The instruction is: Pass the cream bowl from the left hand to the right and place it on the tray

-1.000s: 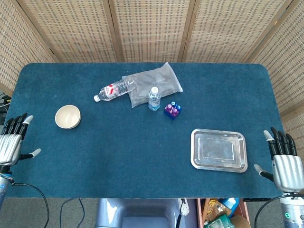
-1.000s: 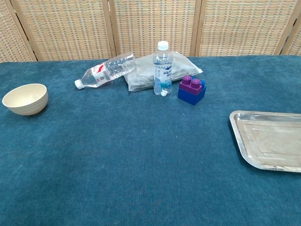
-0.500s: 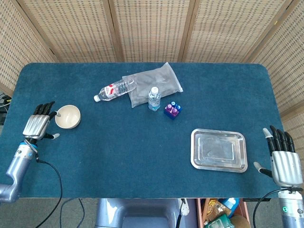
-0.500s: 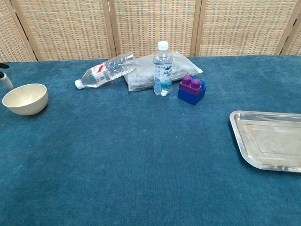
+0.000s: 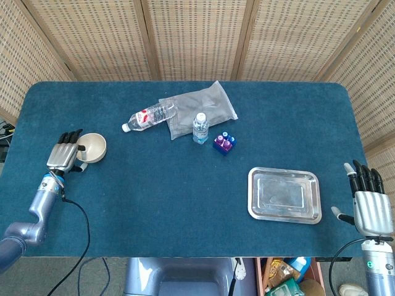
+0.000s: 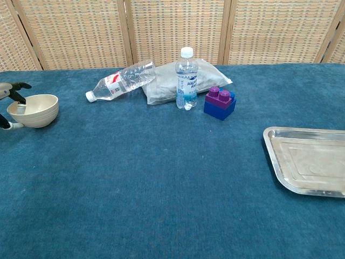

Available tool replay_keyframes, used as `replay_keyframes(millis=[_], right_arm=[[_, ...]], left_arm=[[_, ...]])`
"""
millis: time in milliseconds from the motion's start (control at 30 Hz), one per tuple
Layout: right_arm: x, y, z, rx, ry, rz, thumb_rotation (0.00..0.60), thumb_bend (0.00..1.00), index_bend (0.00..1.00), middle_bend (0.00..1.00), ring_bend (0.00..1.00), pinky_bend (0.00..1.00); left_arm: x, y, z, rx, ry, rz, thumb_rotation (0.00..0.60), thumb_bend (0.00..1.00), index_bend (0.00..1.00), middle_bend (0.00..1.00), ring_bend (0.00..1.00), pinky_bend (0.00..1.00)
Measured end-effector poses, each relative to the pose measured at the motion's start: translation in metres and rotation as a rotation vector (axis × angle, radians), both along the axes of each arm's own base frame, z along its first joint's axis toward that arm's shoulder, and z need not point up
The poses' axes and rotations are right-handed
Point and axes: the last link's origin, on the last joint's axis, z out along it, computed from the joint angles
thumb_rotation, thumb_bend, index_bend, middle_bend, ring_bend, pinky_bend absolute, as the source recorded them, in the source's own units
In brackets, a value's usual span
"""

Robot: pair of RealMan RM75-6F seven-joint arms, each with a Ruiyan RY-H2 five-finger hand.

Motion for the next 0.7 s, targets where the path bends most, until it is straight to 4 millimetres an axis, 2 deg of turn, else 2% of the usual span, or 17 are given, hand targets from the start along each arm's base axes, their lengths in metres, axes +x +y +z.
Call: replay_keyframes(millis=[167, 333, 467, 700], right_arm=[[0.000, 0.000, 0.000, 0.003, -0.004, 0.001, 0.600, 0.00, 0.00, 0.00, 0.00, 0.00], [0.001, 0.000, 0.001, 0.002, -0.011, 0.005, 0.600, 0.00, 0.00, 0.00, 0.00, 0.00], [0.001, 0.001, 0.001, 0.001, -0.012, 0.003, 0.600, 0.00, 0.00, 0.00, 0.00, 0.00], [0.001, 0.001, 0.002, -0.004, -0.008, 0.000, 0.600, 0.00, 0.00, 0.00, 0.00, 0.00]], left_arm=[[0.009, -0.003, 0.006, 0.025, -0.020, -0.055, 0.600, 0.36, 0.68, 0.00, 0.00, 0.00], [0.038, -0.015, 0.005, 0.010, -0.063, -0.178, 0.600, 0.36, 0.68, 0.00, 0.00, 0.00], [0.074, -0.030, -0.007, -0.068, -0.105, -0.295, 0.600, 0.36, 0.68, 0.00, 0.00, 0.00], [0.156, -0.062, -0.042, -0.269, -0.095, -0.533, 0.600, 0.36, 0.68, 0.00, 0.00, 0.00]])
